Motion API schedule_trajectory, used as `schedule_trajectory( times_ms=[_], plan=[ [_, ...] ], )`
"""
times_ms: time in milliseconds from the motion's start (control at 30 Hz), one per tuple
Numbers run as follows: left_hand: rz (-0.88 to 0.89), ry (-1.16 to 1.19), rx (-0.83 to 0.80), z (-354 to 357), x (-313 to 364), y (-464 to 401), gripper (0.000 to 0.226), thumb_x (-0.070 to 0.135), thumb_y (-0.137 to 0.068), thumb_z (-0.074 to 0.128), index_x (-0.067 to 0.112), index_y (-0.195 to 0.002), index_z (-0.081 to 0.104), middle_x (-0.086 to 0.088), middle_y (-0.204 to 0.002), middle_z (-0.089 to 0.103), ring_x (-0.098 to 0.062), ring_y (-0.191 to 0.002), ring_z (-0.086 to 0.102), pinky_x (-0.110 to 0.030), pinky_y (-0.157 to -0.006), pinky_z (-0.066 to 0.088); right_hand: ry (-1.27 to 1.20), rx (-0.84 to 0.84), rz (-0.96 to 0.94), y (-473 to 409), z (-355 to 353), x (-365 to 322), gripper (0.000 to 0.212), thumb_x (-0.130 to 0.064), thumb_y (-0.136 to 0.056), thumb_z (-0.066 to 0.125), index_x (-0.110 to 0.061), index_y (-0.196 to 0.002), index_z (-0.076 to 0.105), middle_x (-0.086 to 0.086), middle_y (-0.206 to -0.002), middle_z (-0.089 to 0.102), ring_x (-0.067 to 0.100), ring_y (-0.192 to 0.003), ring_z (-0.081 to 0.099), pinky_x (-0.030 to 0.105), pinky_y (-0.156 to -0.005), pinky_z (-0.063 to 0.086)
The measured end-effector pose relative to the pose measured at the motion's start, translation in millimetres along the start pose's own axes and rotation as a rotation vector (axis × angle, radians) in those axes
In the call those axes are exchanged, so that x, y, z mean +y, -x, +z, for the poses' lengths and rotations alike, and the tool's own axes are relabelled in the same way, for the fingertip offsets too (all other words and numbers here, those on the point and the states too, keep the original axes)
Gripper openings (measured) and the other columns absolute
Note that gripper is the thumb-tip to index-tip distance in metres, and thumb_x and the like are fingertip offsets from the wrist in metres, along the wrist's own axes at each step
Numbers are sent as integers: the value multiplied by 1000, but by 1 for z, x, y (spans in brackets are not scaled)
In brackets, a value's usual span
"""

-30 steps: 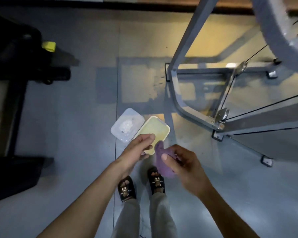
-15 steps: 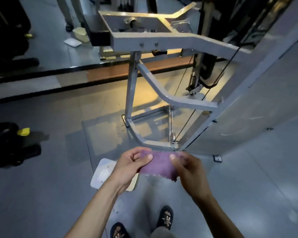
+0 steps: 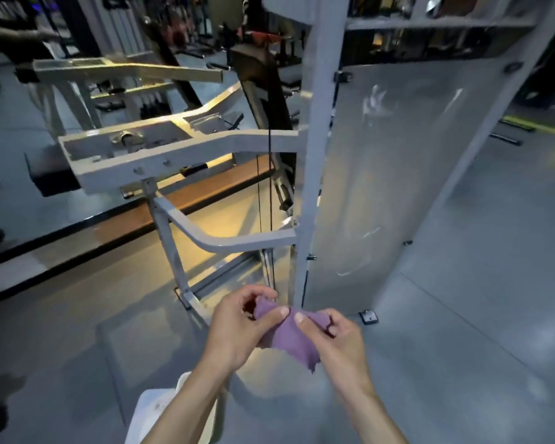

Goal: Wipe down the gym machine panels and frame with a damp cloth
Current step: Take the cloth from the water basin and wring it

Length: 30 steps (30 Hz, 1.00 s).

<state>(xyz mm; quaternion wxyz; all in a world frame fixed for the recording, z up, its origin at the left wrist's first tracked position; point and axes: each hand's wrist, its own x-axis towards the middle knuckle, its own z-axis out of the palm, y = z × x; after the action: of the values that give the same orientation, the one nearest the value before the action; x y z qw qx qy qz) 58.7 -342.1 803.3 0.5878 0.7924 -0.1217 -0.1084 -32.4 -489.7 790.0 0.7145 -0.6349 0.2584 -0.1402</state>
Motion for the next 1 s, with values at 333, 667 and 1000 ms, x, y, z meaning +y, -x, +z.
schedule_trajectory(
  times_ms=[333, 667, 1000],
  plan=[
    [395, -400, 69, 161, 82, -26, 40, 15, -74, 92, 24, -109, 74, 18, -96, 70, 9, -91, 62, 1, -81, 40, 135, 269, -100, -76, -125, -35, 37, -23, -84, 81, -10, -64, 51, -6, -52, 53, 7, -53, 44, 27, -54, 41],
    [299, -305, -12, 211, 116, -81, 34, 22, -82, 87, 38, -107, 71, 31, -95, 72, 9, -88, 67, -6, -74, 47, 74, 263, -144, -127, -156, -62, 32, -35, -95, 69, -22, -67, 61, 3, -53, 55, 13, -52, 49, 34, -53, 46],
    [408, 13, -220, 237, 144, -175, 30, 10, -100, 66, 33, -118, 74, 18, -115, 75, -10, -107, 72, -29, -92, 57, -172, 252, -248, -199, -155, -128, 18, -14, -93, 72, -17, -110, 77, -3, -102, 79, 18, -100, 75, 39, -86, 62]
  ],
)
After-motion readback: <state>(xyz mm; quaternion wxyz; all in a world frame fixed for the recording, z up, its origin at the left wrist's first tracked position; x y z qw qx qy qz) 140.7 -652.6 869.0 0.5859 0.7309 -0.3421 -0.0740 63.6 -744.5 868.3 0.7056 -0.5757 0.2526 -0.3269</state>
